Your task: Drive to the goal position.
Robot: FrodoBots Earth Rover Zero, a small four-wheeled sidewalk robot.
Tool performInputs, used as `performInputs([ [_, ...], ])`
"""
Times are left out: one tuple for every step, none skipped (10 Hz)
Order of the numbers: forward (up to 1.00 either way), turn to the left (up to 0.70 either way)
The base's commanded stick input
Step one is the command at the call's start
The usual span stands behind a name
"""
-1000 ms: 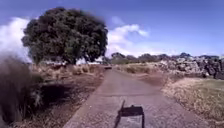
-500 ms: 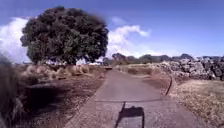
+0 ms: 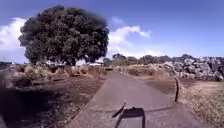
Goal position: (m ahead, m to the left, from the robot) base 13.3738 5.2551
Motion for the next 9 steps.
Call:
performInputs([
  [0.70,0.00],
  [0.70,0.00],
  [0.70,0.00],
  [0.70,0.00],
  [0.70,-0.03],
  [0.70,-0.09],
  [0.70,-0.14],
  [0.70,-0.14],
  [0.70,-0.14],
])
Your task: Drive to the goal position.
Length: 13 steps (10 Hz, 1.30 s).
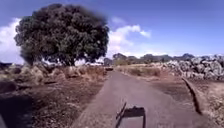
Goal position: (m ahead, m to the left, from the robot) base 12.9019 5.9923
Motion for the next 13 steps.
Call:
performInputs([
  [0.70,-0.14],
  [0.70,-0.14],
  [0.70,-0.14],
  [0.70,-0.13],
  [0.70,-0.08],
  [0.70,-0.02],
  [0.70,0.00],
  [0.70,0.00],
  [0.70,0.00],
  [0.70,0.00],
  [0.70,0.00],
  [0.70,0.00],
  [0.70,0.00],
])
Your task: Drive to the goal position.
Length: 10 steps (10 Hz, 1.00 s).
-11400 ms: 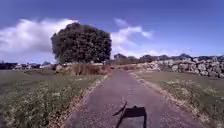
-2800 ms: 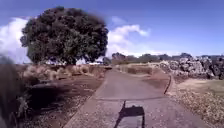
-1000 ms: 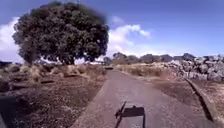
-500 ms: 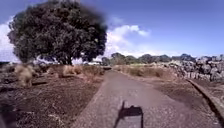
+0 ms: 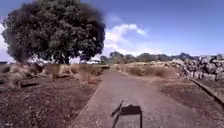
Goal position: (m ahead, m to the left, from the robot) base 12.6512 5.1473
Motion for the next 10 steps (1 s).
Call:
performInputs([
  [0.70,0.00],
  [0.70,0.00],
  [0.70,0.00],
  [0.70,0.00],
  [0.70,0.00],
  [0.70,0.00],
  [0.70,0.00],
  [0.70,0.00],
  [0.70,0.00],
  [0.70,0.00],
])
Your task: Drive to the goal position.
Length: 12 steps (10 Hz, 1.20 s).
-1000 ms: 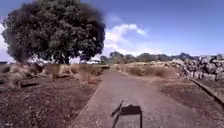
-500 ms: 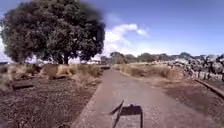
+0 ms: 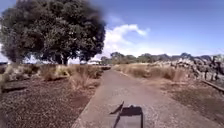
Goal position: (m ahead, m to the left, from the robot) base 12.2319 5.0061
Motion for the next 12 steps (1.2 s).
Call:
performInputs([
  [0.70,0.00],
  [0.70,0.00],
  [0.70,0.00],
  [0.70,0.00],
  [0.70,0.00],
  [0.70,0.00],
  [0.70,0.00],
  [0.70,-0.02],
  [0.70,-0.05],
  [0.70,-0.08],
  [0.70,-0.12],
  [0.70,-0.14],
])
